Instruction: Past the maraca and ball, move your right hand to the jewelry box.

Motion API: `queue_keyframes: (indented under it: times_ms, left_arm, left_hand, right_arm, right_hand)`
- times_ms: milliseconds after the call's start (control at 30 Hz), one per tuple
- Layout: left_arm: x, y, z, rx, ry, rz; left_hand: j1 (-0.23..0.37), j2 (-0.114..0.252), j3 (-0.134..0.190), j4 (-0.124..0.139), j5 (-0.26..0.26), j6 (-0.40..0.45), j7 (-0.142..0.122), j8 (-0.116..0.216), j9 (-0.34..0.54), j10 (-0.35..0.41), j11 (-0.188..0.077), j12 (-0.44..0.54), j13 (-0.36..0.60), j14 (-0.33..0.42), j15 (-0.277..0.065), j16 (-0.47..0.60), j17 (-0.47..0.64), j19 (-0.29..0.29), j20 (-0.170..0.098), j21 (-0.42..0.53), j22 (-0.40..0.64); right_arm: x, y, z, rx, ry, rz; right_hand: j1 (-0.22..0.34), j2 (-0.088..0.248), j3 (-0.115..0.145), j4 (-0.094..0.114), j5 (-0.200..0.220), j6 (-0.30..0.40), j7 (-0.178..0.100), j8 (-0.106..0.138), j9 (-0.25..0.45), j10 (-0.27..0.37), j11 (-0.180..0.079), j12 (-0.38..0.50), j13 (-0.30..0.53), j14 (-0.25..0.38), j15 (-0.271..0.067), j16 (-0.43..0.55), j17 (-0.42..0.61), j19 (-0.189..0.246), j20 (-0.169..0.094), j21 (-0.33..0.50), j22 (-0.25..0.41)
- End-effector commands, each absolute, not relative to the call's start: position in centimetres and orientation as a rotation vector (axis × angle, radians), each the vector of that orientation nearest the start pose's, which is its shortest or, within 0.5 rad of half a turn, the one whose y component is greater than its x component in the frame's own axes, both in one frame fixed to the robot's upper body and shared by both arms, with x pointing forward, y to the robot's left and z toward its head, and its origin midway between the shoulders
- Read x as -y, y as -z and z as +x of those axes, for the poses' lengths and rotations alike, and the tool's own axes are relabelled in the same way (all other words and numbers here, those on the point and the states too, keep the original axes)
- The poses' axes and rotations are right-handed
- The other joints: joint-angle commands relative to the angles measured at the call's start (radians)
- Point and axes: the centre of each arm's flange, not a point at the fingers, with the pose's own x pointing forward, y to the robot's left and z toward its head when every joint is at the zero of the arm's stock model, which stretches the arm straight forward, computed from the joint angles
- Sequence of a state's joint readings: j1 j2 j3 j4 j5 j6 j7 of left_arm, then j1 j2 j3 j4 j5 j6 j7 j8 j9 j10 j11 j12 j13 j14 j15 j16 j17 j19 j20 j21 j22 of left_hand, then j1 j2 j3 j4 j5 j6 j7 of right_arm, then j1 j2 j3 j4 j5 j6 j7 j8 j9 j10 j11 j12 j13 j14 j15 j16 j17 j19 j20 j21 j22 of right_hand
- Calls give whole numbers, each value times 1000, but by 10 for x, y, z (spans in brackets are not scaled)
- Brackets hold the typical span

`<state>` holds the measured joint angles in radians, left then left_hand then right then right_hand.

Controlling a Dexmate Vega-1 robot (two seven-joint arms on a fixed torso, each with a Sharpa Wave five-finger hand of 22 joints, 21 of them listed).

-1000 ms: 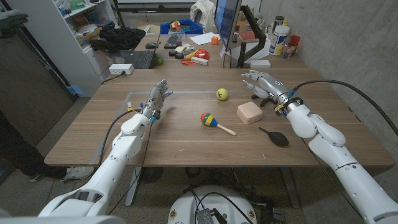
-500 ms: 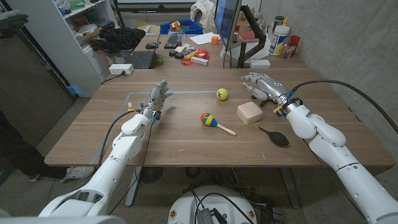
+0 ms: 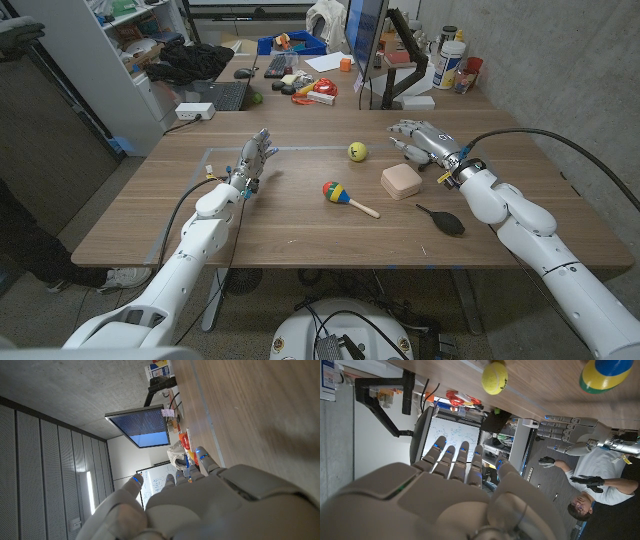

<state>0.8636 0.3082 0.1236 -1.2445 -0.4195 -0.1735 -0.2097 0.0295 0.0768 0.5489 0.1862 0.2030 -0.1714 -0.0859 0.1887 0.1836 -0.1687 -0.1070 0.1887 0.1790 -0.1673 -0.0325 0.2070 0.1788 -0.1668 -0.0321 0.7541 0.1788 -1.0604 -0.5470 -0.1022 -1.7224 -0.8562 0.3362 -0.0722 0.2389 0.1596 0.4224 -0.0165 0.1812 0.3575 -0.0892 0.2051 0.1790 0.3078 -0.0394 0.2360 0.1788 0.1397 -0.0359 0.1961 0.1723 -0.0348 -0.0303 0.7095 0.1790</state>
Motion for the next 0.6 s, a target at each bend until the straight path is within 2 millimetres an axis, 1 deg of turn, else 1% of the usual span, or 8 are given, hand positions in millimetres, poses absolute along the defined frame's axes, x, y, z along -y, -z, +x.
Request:
queue_keyframes:
  times_ms: [33,600]
  left_arm:
    - [-292,42,665,537,225,-33]
    - [-292,44,663,536,222,-34]
  left_hand:
    - [-4,96,6,-1,5,-25,-8,2,2,-2,-3,1,2,-43,-27,-1,6,-67,-60,-3,5]
    - [-5,97,6,-1,5,-26,-8,1,2,-1,-4,1,2,-42,-28,-1,6,-66,-60,-5,5]
  right_arm:
    - [258,-7,557,909,91,-1455]
    - [256,-4,559,898,78,-1498]
  right_hand:
    - [17,1,3,-7,3,12,0,4,6,13,3,4,3,9,-34,-3,0,6,-58,-1,2]
    - [29,2,7,-16,2,22,-1,2,6,18,-1,2,3,14,-39,-4,-1,10,-59,-4,2]
